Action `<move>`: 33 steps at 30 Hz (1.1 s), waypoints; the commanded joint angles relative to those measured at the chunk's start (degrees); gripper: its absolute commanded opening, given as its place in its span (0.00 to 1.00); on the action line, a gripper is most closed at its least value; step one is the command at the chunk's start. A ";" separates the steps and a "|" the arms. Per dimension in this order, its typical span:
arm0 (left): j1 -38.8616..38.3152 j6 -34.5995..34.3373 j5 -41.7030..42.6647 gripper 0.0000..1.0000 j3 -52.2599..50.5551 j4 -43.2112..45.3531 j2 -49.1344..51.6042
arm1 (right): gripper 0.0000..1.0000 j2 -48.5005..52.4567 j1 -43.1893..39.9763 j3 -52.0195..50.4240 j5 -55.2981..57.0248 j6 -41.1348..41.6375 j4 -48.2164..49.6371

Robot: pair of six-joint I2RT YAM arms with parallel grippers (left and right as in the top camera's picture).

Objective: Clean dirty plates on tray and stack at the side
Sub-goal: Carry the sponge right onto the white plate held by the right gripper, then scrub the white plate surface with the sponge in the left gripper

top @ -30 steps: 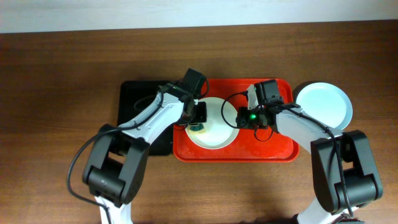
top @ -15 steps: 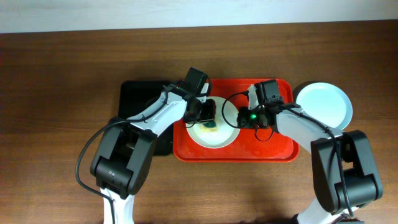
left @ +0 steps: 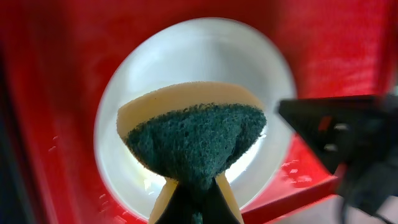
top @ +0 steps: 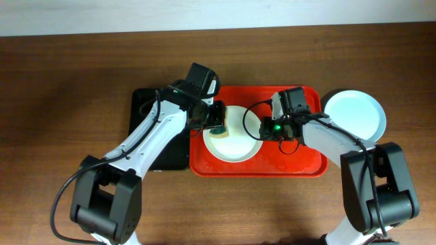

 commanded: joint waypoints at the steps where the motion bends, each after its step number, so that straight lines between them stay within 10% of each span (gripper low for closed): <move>1: 0.00 1.14 -5.40 0.00 -1.97 -0.31 0.24 | 0.04 0.52 0.42 -0.52 -0.70 0.24 0.15; 33: -8.98 1.49 -8.31 0.00 -2.60 10.10 19.47 | 0.04 0.52 0.42 -0.52 -0.70 0.24 0.17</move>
